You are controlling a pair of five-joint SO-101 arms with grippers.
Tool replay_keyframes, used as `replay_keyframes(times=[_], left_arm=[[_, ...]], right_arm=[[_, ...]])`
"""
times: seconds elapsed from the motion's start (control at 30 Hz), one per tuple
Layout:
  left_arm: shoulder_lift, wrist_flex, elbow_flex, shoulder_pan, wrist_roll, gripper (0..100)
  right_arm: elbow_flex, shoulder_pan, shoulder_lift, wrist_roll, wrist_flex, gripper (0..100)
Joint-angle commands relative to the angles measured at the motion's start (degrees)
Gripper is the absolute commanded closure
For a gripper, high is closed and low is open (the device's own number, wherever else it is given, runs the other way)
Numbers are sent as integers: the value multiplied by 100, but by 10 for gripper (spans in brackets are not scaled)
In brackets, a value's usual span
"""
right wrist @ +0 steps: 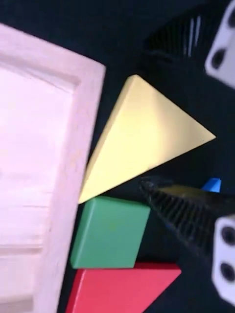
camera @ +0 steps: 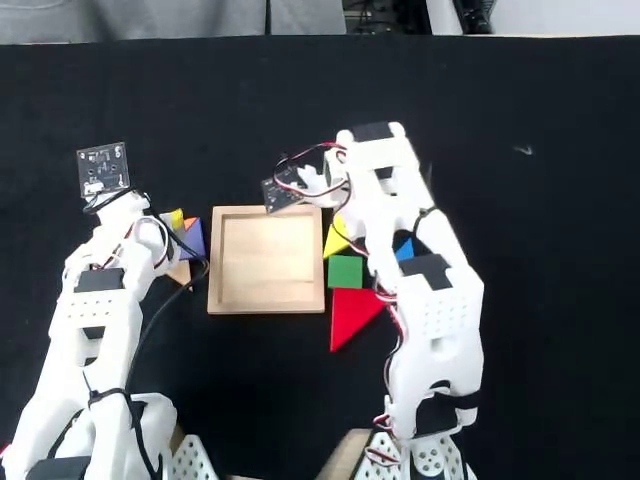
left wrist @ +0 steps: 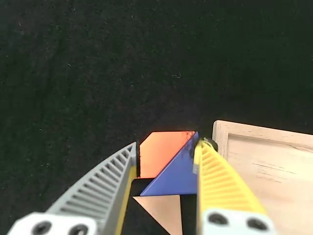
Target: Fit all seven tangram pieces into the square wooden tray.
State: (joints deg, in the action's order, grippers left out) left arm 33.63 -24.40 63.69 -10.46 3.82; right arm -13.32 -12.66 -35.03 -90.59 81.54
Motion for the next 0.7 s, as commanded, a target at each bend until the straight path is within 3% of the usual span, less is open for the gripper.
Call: replay_keyframes(times=[0.0,0.23,0.67], left_arm=[[149,105,-66,-48,18,804],[149,105,-40,-48,0,804],[149,114,-40,-40,9,804]], right_arm=[[-277,-316,22,18,26,617],[-435,-396,-171,-211,26,665],[-1182,404,-822,-220,62,676]])
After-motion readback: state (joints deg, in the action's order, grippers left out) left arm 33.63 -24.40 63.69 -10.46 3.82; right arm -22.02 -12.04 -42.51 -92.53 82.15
